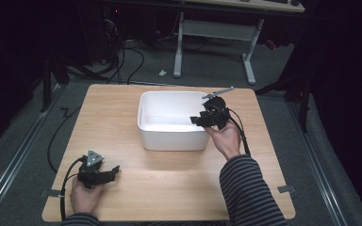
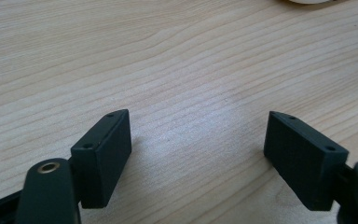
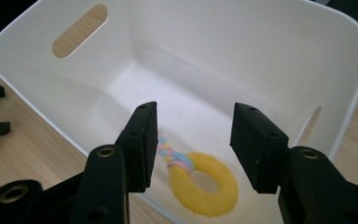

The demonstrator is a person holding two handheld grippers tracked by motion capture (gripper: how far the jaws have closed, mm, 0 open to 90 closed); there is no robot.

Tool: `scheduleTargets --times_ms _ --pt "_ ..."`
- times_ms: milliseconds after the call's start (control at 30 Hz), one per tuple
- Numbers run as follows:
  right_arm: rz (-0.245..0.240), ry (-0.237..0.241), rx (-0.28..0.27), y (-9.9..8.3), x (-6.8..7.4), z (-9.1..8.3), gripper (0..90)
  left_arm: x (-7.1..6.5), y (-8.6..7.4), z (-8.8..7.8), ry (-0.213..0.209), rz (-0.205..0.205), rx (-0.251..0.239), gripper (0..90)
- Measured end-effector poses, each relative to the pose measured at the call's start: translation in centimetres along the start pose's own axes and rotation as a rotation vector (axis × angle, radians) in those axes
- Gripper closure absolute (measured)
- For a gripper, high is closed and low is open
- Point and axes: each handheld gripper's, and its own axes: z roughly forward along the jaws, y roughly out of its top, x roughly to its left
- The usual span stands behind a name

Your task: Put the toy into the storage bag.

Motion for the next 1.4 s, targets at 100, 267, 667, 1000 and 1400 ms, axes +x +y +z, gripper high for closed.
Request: scheduleTargets --times_ms 100,267,667,1000,1400 --pt "0.008 -0.004 -0.032 -0.5 -0.5 -0.9 51.0 0.0 0.0 0.0 0.000 0.000 0.000 23.4" --pt "0.031 0.005 -0.078 -1.4 -1.6 -2.4 50.8 0.0 0.0 0.0 0.000 0.000 0.000 23.4" --pt "0.070 0.007 -0.131 -3.3 -3.5 -4.9 50.0 0.0 0.0 0.0 0.000 0.000 0.000 23.4" --pt "0.087 -0.014 -0.153 -4.5 -4.7 -6.3 49.8 0.0 0.0 0.0 0.002 0.001 -0.001 23.4" --pt "0.078 -0.071 -0.172 -5.9 -5.7 -8.6 49.7 0.0 0.0 0.0 0.002 0.000 -0.002 23.4"
